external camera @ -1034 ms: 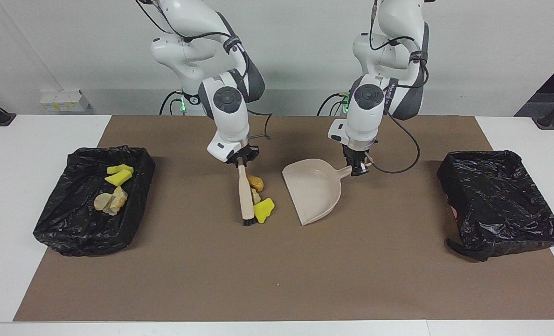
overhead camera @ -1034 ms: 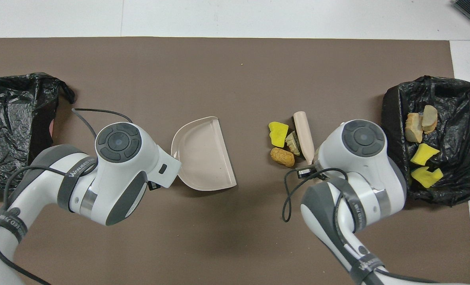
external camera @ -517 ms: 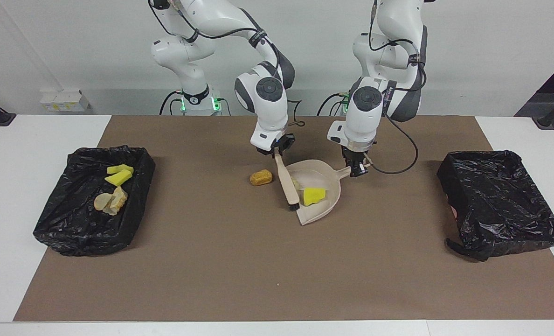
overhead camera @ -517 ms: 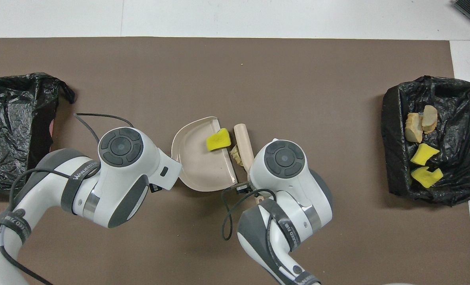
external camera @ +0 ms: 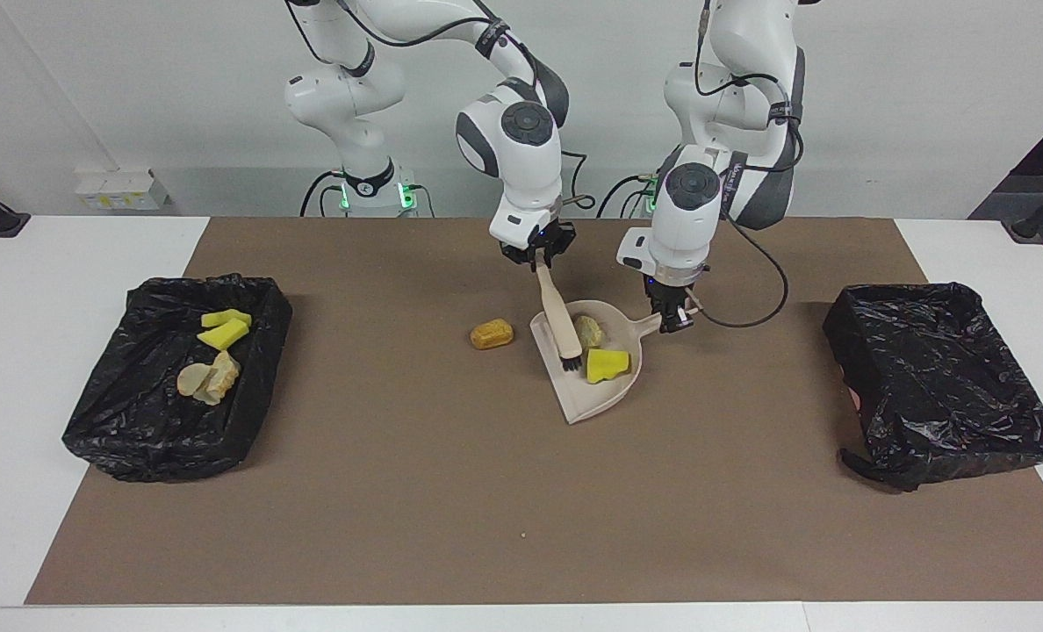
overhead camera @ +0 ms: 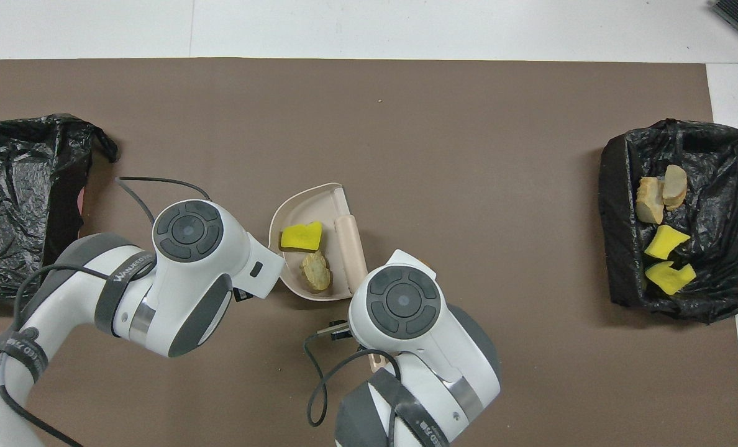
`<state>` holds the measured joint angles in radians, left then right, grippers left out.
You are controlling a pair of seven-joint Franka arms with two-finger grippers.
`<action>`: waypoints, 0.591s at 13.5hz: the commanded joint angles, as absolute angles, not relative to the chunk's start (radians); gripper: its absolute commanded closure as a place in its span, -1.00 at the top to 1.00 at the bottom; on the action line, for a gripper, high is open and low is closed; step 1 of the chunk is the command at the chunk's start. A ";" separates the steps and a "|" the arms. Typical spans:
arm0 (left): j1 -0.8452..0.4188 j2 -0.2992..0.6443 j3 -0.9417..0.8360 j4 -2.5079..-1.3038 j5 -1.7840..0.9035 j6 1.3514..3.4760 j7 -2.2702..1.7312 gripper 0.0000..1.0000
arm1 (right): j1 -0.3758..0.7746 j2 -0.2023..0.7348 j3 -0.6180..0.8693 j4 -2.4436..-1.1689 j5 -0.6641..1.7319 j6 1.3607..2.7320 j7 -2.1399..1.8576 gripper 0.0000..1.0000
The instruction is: Sweep and dump trash in bin
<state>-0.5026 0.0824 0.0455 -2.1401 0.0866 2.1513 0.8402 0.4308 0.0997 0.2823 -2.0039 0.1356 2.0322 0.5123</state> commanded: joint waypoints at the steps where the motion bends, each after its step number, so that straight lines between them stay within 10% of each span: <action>1: -0.497 0.061 0.044 -2.171 0.100 2.168 0.890 -1.00 | 0.388 0.081 0.281 -2.014 0.158 1.979 0.659 -1.00; 8: -0.497 0.060 0.044 -2.174 0.097 2.171 0.887 -1.00 | 0.276 -0.034 0.270 -2.129 0.120 1.861 0.807 -1.00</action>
